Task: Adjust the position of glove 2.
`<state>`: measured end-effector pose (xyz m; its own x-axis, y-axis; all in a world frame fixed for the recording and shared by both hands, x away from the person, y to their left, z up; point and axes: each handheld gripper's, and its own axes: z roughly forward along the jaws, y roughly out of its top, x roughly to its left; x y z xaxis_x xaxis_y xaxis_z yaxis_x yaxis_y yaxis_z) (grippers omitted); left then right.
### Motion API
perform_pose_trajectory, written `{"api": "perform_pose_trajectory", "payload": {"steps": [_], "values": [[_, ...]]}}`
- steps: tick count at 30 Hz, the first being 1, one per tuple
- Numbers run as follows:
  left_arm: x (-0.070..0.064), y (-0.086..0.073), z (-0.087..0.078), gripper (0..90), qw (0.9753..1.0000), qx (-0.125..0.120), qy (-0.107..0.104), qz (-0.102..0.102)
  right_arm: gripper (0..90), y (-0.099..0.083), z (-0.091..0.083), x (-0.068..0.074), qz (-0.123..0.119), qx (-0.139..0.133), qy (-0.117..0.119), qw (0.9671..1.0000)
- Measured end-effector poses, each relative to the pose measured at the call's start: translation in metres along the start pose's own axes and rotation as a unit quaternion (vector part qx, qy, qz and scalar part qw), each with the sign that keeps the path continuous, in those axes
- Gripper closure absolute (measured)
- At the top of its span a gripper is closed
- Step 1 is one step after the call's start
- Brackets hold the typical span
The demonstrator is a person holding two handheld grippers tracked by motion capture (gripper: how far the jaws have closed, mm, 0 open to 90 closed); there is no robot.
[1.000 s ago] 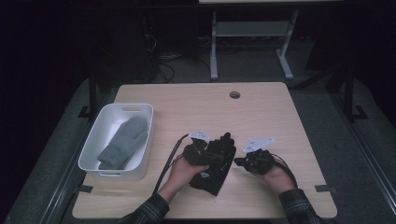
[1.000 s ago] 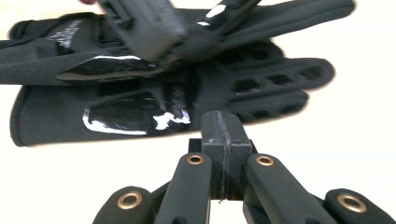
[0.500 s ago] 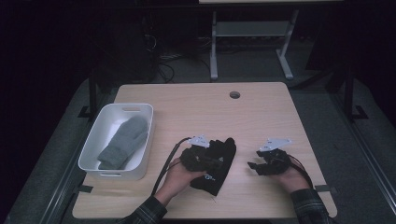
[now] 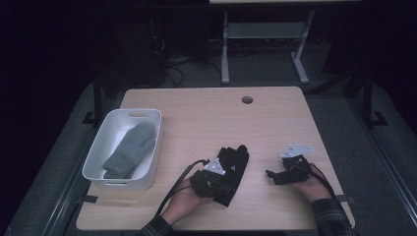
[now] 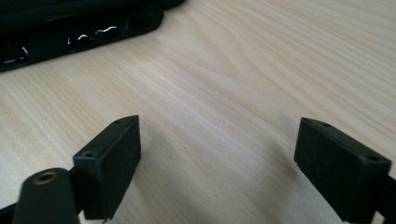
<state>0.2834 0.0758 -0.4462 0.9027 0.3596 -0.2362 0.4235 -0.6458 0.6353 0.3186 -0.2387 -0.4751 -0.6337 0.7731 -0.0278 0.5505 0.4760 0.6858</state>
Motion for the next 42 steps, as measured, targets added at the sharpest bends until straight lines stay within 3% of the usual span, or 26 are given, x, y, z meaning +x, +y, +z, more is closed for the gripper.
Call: {"api": "perform_pose_trajectory", "payload": {"steps": [8, 17, 20, 24, 25, 30, 33, 34, 37, 42], "values": [[0.006, -0.014, -0.012, 89.4, 0.9996, 0.024, 0.016, 0.000, 13.9, -0.002, 0.001, -0.003, 0.008, -0.009, -0.001, 0.9999], [0.020, -0.026, -0.032, 89.4, 0.9972, 0.048, 0.059, 0.002, 13.2, -0.004, 0.002, -0.005, 0.024, -0.012, 0.006, 0.9996], [0.025, -0.030, -0.038, 89.3, 0.9963, 0.047, 0.072, -0.006, 11.7, -0.004, 0.003, -0.005, 0.030, -0.011, 0.010, 0.9994], [0.028, -0.032, -0.042, 89.1, 0.9967, 0.037, 0.069, -0.019, 9.8, -0.006, 0.004, -0.005, 0.034, -0.017, 0.011, 0.9992], [0.028, -0.031, -0.043, 86.7, 0.9969, 0.041, 0.065, -0.013, 9.4, -0.007, 0.004, -0.005, 0.034, -0.021, 0.013, 0.9991], [0.026, -0.024, -0.046, 73.4, 0.9983, 0.015, 0.054, -0.018, 9.3, -0.007, 0.004, -0.006, 0.033, -0.022, 0.013, 0.9991], [0.027, -0.019, -0.048, 63.4, 0.9983, 0.009, 0.058, -0.006, 9.2, -0.007, 0.004, -0.005, 0.033, -0.022, 0.014, 0.9991], [0.027, -0.017, -0.047, 60.7, 0.9982, 0.003, 0.058, -0.012, 9.2, -0.007, 0.004, -0.005, 0.034, -0.021, 0.014, 0.9991], [0.030, -0.010, -0.048, 53.7, 0.9981, 0.000, 0.061, 0.005, 9.1, -0.006, 0.005, -0.005, 0.037, -0.022, 0.014, 0.9990], [0.034, 0.005, -0.044, 42.2, 0.9978, -0.013, 0.065, 0.006, 9.2, -0.006, 0.005, -0.005, 0.036, -0.022, 0.014, 0.9990]]}}
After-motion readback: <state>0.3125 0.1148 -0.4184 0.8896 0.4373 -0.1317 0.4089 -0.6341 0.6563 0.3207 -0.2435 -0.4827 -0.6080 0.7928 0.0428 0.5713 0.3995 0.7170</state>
